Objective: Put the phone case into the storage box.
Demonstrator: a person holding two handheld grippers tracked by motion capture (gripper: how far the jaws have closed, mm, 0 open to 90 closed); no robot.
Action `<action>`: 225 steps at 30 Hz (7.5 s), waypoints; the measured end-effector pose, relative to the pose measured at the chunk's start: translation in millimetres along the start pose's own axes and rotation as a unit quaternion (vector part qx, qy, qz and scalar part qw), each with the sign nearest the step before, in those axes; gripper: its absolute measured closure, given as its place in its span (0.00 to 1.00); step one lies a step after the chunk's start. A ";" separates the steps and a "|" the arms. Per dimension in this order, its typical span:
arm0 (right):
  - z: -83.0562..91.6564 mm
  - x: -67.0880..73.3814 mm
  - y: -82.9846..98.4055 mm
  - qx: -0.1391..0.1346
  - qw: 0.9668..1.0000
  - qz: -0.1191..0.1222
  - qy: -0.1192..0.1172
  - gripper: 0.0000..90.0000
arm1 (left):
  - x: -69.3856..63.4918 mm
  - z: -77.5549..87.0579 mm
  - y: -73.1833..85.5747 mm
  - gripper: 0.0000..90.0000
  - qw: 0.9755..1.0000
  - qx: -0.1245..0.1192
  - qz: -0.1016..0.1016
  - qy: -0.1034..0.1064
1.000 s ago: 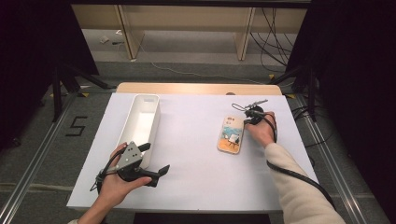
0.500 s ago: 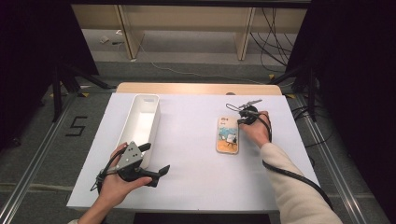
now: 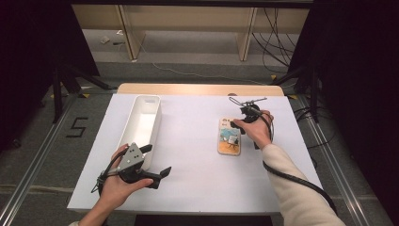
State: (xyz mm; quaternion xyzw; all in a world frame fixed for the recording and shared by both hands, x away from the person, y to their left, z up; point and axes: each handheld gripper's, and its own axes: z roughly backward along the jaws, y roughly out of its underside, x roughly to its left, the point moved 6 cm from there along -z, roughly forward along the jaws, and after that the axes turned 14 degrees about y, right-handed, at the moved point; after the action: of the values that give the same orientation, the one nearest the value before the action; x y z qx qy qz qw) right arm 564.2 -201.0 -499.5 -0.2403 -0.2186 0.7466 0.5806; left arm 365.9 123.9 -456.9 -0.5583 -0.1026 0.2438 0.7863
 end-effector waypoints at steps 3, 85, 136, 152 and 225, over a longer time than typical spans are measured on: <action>2.2 8.4 3.4 0.018 1.000 0.002 -0.004 0.15 | 0.0 -0.1 0.1 0.00 1.000 0.000 0.000 0.000; -14.7 53.4 20.6 0.134 0.984 -0.046 0.104 0.07 | -1.9 -0.2 0.3 0.00 1.000 0.001 -0.003 0.005; 29.4 25.5 19.0 -0.016 1.000 0.014 -0.023 0.14 | -1.3 -1.8 0.7 0.00 1.000 0.002 0.000 0.003; 76.8 26.5 41.5 -0.122 0.987 0.053 -0.088 0.13 | -0.3 -3.0 -2.9 0.00 1.000 -0.001 -0.001 0.001; 119.4 73.6 76.0 -0.225 0.957 0.112 -0.145 0.13 | -17.9 -122.7 -86.5 0.15 0.997 -0.019 0.002 0.077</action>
State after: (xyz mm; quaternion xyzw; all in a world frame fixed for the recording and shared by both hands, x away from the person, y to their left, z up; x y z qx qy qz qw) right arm 417.8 -152.6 -459.0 -0.2766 -0.4351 0.7648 0.3863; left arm 427.0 -8.9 -418.3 -0.5908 -0.0448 0.1996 0.7804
